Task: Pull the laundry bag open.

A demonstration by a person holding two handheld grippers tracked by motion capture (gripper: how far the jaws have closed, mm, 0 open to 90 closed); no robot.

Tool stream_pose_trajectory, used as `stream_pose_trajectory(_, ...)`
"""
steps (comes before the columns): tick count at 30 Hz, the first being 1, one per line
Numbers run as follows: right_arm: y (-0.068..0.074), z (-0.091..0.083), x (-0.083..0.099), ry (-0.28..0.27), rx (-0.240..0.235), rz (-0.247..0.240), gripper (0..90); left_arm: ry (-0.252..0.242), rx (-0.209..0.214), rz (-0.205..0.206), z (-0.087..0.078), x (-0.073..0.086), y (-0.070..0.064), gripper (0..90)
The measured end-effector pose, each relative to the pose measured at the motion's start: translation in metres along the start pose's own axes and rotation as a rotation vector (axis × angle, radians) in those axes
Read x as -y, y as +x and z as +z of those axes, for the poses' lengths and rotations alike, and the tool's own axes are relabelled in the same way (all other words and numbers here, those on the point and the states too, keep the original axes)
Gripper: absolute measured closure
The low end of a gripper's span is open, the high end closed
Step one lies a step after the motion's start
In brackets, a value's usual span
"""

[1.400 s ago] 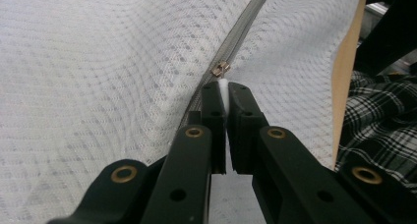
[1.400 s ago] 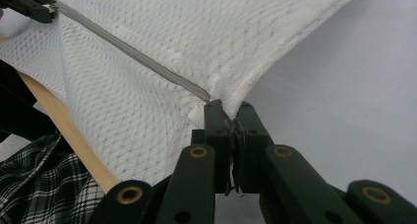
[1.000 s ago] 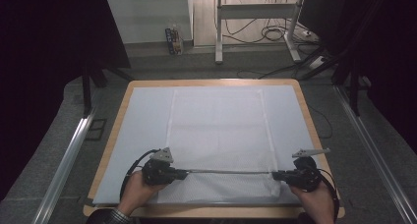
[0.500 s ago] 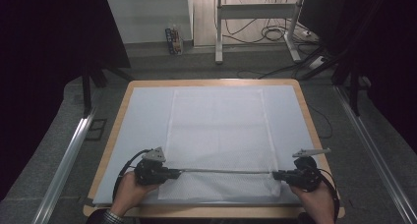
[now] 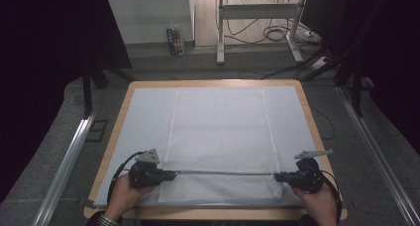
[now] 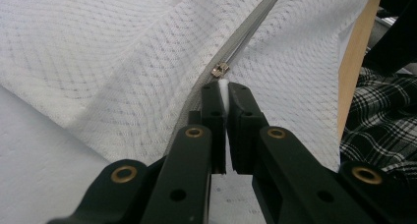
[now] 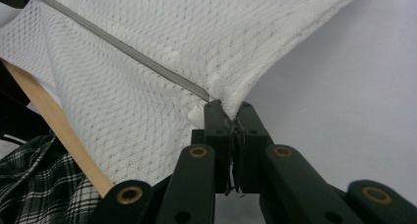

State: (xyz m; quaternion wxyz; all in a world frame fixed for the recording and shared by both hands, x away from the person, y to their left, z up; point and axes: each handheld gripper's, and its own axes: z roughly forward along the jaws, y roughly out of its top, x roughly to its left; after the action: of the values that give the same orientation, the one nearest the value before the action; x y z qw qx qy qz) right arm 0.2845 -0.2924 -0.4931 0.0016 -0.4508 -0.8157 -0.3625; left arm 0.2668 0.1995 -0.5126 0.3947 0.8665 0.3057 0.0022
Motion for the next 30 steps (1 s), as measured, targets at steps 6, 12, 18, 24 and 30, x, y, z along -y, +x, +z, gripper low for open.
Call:
stream_pose_trajectory(6, -0.001, -0.001, 0.000, -0.006, 0.002, 0.003, 85.4, 0.004, -0.006, -0.006, -0.003, 0.003, 0.001, 87.1)
stream_pose_trajectory(12, 0.000, 0.000, 0.000, -0.003, 0.012, -0.003, 85.4, 0.001, -0.020, -0.019, -0.008, 0.007, 0.003, 87.1)
stream_pose_trajectory(18, 0.000, -0.001, 0.000, -0.001, 0.024, -0.001, 85.4, -0.005, -0.026, -0.032, -0.013, 0.011, 0.005, 87.1)
stream_pose_trajectory(24, 0.000, 0.000, 0.000, 0.002, 0.020, -0.001, 85.4, 0.007, -0.024, -0.044, -0.013, 0.013, 0.007, 87.1)
stream_pose_trajectory(30, 0.000, 0.001, 0.000, 0.004, 0.018, -0.002, 85.4, 0.004, -0.026, -0.064, -0.016, 0.016, 0.013, 87.1)
